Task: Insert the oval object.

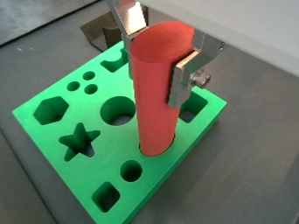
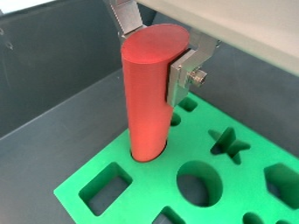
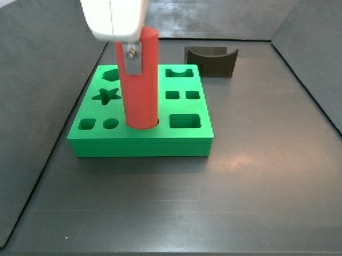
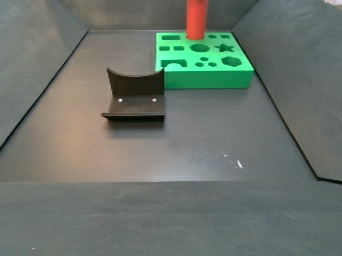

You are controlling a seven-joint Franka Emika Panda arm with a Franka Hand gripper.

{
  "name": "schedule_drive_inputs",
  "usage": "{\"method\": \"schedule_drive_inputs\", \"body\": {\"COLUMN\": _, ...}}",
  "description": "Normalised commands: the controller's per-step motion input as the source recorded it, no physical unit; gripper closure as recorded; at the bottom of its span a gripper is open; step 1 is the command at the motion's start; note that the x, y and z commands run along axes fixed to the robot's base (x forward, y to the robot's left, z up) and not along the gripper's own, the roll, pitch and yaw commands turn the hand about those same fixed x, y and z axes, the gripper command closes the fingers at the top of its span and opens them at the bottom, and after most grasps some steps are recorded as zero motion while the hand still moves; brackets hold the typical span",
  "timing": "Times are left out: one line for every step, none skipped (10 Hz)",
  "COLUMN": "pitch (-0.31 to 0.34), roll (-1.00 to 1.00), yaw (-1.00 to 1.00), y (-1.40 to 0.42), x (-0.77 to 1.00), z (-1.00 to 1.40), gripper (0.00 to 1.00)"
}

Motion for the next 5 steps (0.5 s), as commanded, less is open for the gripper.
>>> {"method": "schedule_drive_inputs", "body": {"pitch": -0.086, "roll": 0.0, "yaw": -0.16, "y": 0.0, "x": 0.12, "z": -0.33, "gripper": 1.0}}
{"method": "schedule_drive_inputs", "body": {"pitch": -0.13, "roll": 0.0, "yaw": -0.13, "y": 0.0, "x": 0.0, "z": -0.33, "gripper": 1.0}}
{"method": "schedule_drive_inputs", "body": {"pitch": -0.116, "roll": 0.0, "yaw": -0.08, "y": 0.0, "x": 0.0, "z": -0.32, "gripper": 1.0}}
{"method": "schedule_drive_inputs", "body": {"pitch": -0.071, "roll": 0.0, "yaw": -0.03, "y": 0.0, "x": 0.0, "z": -0.29, "gripper": 1.0}}
{"method": "schedule_drive_inputs", "body": {"pitch": -0.083, "roll": 0.0, "yaw": 0.0, "y": 0.0, "x": -0.04, "z": -0.27, "gripper": 1.0}}
